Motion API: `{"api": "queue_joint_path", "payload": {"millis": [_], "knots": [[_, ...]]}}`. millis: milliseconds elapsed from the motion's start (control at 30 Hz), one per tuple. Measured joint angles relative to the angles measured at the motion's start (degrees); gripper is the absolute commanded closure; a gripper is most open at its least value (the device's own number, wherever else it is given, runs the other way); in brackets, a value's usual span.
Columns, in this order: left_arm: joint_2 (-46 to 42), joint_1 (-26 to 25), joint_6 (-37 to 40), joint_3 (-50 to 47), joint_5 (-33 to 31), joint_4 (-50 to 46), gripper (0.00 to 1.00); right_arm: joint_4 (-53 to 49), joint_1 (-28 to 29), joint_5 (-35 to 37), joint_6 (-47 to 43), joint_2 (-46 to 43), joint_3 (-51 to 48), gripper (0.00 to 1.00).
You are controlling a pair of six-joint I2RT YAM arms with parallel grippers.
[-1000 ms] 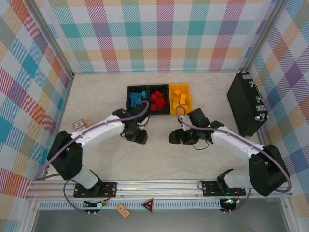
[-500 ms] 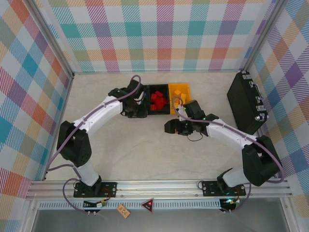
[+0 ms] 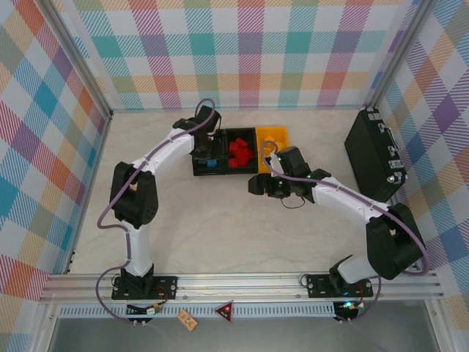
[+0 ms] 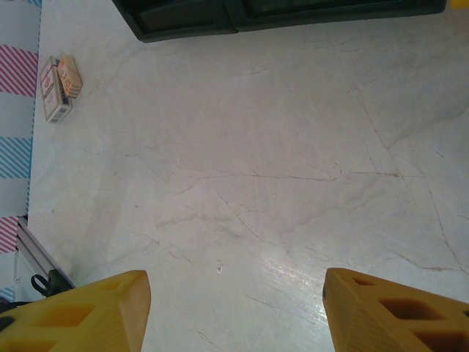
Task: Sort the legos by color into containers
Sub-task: Place the lego in the container.
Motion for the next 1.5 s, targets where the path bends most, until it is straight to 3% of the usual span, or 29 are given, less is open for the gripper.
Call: {"api": "queue_joint_path", "payload": {"millis": [233, 400, 767, 933, 967, 1000, 1233, 1300, 1400, 1433, 1500], "knots": [[6.6, 0.9, -1.6, 6.8, -1.3, 0.0, 0.64, 0.0, 0.0, 0.9, 0.1, 0.0, 0.0, 0.36], [10.0, 1.6, -2.4, 11.2, -2.2, -0.5, 0.48, 0.0, 0.0, 1.2, 0.0, 0.0, 0.0, 0.36], [10.8, 1.6, -2.6, 13.5, -3.0, -1.4, 0.38, -0.3, 0.0, 2.5, -0.2, 0.0, 0.5, 0.35], [4.9, 1.6, -2.3, 7.2, -3.0, 0.3, 0.31, -2.1, -0.1, 5.7, -1.6, 0.0, 3.0, 0.28], [3.0, 1.6, -2.1, 5.5, -3.1, 0.7, 0.30, -2.5, -0.2, 6.5, -2.1, 0.0, 3.6, 0.07], [1.2, 1.6, -1.8, 4.1, -3.1, 1.1, 0.27, -2.8, -0.5, 7.2, -2.7, 0.0, 4.1, 0.01], [-11.5, 2.1, -0.7, -5.2, -3.7, 4.8, 0.21, -4.1, -4.2, 10.4, -4.8, -1.8, 4.7, 0.01], [-13.9, 2.5, -0.4, -7.6, -3.8, 5.7, 0.13, -4.2, -5.2, 10.9, -5.2, -2.3, 4.7, 0.01], [-17.0, 3.4, 0.1, -11.3, -4.3, 6.2, 0.08, -4.5, -6.8, 11.7, -5.6, -2.9, 4.8, 0.01], [-18.0, 3.7, 0.3, -12.6, -4.5, 6.2, 0.02, -4.6, -7.1, 12.1, -5.8, -3.0, 4.8, 0.01], [-19.8, 4.3, 0.6, -14.6, -4.8, 6.3, 0.00, -5.0, -7.8, 12.8, -6.4, -3.3, 4.8, 0.01]]}}
